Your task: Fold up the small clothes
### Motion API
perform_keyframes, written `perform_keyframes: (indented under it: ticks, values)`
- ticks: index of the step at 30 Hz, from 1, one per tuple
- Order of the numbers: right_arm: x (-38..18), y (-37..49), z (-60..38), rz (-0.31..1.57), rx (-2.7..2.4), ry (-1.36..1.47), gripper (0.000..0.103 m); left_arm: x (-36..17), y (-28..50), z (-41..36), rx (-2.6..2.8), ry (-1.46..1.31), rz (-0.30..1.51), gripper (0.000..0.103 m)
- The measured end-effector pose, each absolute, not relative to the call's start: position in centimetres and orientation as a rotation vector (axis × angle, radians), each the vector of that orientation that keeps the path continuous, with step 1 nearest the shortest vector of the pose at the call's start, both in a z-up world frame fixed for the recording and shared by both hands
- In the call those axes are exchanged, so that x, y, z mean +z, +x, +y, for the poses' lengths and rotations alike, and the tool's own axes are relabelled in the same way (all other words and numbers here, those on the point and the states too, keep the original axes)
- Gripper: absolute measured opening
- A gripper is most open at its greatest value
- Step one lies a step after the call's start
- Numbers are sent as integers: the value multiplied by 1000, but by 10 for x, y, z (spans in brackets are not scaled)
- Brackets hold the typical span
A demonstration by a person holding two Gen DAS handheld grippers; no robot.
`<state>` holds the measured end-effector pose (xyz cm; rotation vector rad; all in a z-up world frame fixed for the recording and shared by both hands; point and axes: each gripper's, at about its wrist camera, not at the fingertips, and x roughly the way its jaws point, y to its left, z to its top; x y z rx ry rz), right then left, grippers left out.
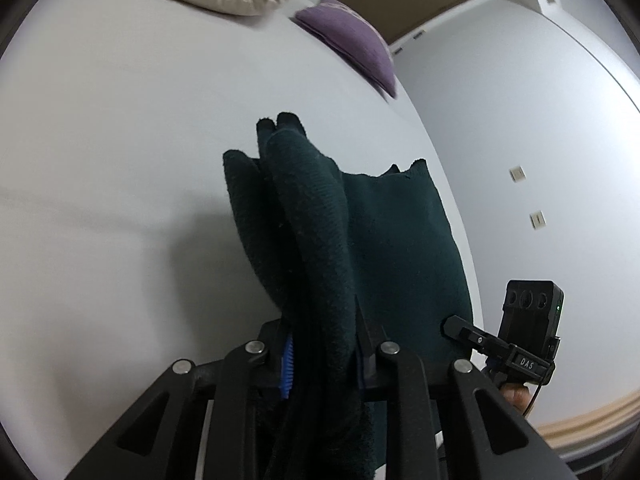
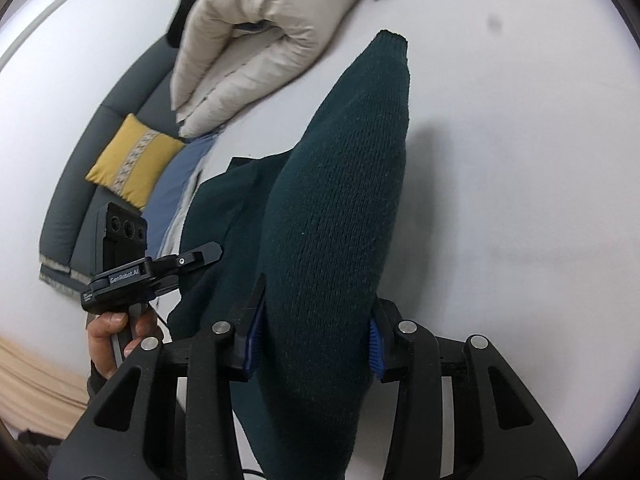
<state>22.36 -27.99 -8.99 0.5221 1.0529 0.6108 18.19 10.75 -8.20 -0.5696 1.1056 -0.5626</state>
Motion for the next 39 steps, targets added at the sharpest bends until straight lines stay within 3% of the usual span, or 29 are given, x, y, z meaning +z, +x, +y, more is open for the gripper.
perform_keyframes:
  ticks: [7, 12, 17, 25, 34, 39]
  values:
    - [-96, 120, -306, 1052, 615, 579, 38, -89, 104, 80, -597, -517, 1132, 24]
    - [-127, 70, -317, 1084, 601, 604, 38, -126, 76, 70, -568, -511, 1194, 24]
    - [-183, 53, -338, 1124, 573, 753, 39, -170, 76, 82, -535, -635, 1235, 28]
    - [-196, 49, -343, 1102, 616, 789, 40, -173, 65, 89, -542, -646, 1198, 33]
    - [-169, 35, -375, 1073, 522, 750, 48, -127, 38, 107, -435, -543, 1053, 43]
    - [-130, 11, -400, 960, 469, 758, 48, -73, 2, 93, -372, -355, 870, 63]
